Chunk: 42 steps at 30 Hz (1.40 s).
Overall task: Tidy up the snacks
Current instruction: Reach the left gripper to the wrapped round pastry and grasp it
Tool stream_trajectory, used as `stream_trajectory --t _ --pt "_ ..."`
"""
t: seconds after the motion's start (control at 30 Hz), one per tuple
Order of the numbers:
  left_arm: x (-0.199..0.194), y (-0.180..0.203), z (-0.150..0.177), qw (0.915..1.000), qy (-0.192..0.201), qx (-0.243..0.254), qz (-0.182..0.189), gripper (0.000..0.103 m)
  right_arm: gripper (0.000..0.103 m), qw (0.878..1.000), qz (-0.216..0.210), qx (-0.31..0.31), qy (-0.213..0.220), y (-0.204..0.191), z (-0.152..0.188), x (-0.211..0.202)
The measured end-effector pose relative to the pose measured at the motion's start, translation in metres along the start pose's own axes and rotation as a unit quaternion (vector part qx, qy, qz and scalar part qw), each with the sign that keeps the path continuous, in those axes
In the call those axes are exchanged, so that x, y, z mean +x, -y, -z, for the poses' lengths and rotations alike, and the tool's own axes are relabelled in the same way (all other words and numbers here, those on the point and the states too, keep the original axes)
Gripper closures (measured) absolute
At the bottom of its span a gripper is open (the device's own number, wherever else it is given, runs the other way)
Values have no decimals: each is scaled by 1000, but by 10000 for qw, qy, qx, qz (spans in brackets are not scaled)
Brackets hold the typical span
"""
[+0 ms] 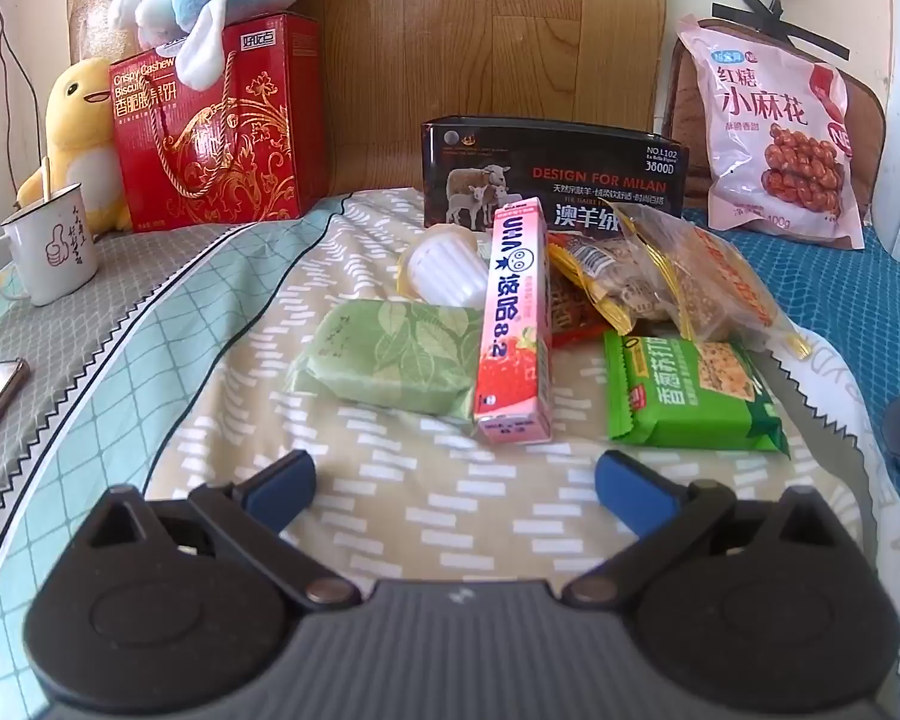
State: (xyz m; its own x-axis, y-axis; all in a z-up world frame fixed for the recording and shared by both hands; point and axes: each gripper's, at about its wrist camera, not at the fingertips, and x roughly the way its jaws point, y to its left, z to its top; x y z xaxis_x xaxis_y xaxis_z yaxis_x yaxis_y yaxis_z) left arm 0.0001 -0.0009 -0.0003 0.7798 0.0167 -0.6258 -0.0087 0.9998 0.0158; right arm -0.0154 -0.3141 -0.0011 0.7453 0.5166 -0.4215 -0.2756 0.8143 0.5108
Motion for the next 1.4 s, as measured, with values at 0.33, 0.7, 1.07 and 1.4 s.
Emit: stream_trajectory --t 0.33,0.7,1.07,1.4 --pt "1 0 0 10000 -22 9 18 0 0 9996 -93 216 126 6 -2 -5" --pt "-3 -3 3 9999 58 -9 155 0 0 9998 151 0 132 -1 0 -1" --pt "-21 -34 5 9884 531 -624 1277 0 0 9993 -147 343 -9 10 -10 -1" --pt "4 8 -98 9494 -464 -125 3102 47 35 9708 -483 -2182 -874 -11 -81 57"
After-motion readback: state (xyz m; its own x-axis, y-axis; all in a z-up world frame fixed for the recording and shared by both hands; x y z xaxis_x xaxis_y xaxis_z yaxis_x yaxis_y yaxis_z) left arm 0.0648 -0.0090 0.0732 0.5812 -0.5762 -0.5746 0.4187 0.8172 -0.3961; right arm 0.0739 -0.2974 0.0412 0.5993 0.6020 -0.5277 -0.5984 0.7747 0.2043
